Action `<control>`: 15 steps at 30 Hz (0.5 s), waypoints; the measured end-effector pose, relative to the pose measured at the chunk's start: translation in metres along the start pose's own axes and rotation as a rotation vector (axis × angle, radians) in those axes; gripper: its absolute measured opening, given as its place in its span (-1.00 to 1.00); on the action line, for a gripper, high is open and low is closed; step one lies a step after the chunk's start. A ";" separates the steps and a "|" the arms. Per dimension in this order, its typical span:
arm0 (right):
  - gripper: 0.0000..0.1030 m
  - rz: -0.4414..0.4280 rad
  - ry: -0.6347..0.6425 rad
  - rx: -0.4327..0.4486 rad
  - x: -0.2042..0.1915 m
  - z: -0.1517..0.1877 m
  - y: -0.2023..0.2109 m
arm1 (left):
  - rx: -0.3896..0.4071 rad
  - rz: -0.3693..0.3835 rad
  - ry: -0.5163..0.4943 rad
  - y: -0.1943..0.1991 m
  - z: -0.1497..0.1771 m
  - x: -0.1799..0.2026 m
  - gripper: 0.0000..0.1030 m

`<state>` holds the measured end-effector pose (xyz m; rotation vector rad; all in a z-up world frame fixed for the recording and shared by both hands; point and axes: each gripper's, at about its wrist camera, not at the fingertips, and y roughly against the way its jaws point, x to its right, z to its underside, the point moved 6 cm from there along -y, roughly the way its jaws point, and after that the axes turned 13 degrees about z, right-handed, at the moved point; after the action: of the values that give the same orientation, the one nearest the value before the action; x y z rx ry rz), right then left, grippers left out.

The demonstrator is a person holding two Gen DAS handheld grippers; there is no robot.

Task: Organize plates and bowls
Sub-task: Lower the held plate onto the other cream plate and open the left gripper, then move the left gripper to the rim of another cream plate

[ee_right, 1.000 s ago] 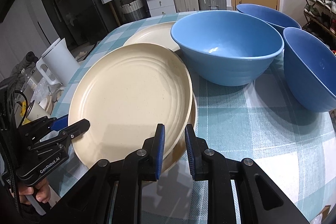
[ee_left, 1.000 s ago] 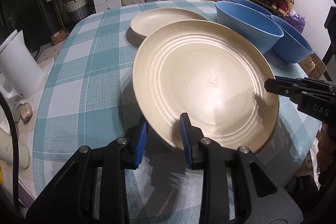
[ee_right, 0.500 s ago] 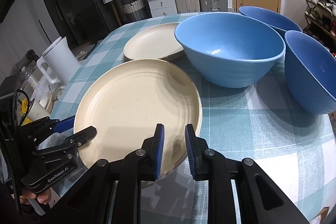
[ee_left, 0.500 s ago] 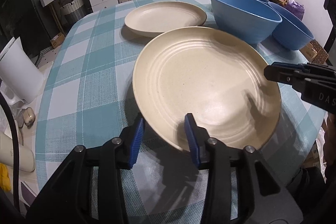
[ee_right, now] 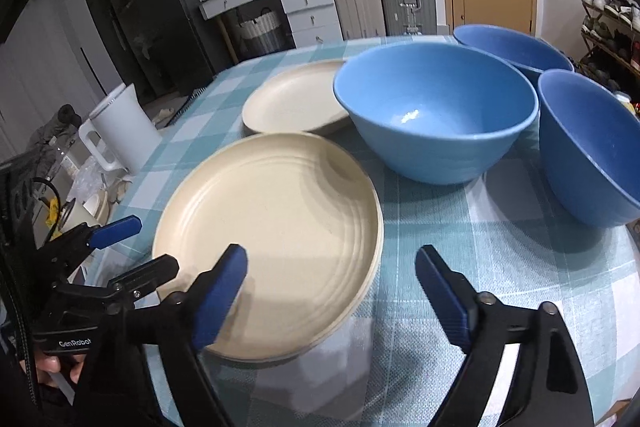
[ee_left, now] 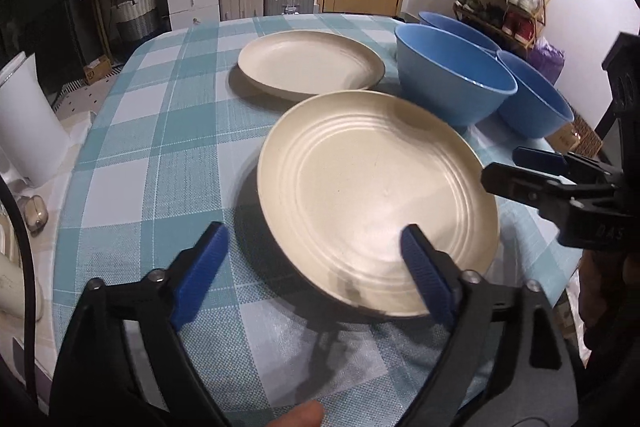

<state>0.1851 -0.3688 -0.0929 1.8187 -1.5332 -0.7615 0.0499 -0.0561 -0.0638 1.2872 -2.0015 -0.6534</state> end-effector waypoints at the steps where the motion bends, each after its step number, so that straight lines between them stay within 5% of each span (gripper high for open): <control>1: 0.93 -0.002 -0.001 0.008 0.000 -0.001 0.001 | 0.009 -0.014 0.007 0.002 -0.002 -0.003 0.99; 15: 0.98 -0.052 0.025 0.097 -0.001 -0.040 0.022 | 0.061 -0.026 0.185 0.006 -0.026 -0.048 0.97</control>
<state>0.2021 -0.3669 -0.0507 1.9389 -1.5361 -0.6970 0.0804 -0.0110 -0.0547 1.3603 -1.8697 -0.4698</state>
